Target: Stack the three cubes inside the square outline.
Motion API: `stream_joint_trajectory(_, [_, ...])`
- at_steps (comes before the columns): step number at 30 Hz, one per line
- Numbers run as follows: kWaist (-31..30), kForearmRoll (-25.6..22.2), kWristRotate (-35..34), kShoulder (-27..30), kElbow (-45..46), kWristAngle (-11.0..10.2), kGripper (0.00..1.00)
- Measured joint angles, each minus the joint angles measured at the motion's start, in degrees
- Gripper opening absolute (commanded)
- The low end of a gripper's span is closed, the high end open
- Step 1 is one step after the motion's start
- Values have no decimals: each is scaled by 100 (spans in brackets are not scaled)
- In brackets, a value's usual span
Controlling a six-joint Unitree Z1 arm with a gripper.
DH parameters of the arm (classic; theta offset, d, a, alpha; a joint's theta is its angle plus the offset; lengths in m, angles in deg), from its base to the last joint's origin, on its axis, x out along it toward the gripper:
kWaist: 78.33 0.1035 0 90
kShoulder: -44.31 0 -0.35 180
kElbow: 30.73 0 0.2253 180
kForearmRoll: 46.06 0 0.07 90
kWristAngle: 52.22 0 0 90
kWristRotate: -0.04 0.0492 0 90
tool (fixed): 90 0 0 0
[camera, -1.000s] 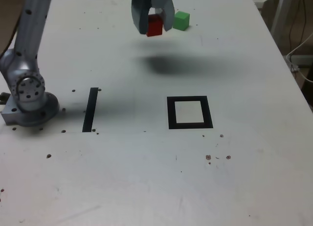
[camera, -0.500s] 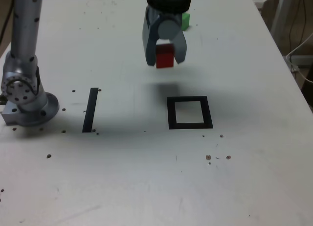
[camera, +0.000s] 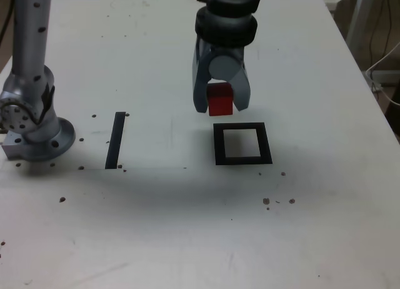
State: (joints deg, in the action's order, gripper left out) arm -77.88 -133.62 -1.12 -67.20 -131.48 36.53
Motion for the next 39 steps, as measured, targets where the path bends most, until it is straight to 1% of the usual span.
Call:
stream_joint_trajectory(10, [-212, 417, -155, -210, 147, 26, 29])
stream_joint_trajectory(17, [-394, 871, -333, -386, 357, 62, 29])
stream_joint_trajectory(34, [-402, 1332, -402, -604, 535, 61, 30])
stream_joint_trajectory(35, [-397, 1361, -402, -604, 548, 61, 32])
stream_joint_trajectory(36, [-390, 1390, -402, -604, 567, 62, 35])
stream_joint_trajectory(37, [-381, 1422, -402, -605, 595, 62, 41])
stream_joint_trajectory(39, [-360, 1486, -402, -605, 651, 62, 59])
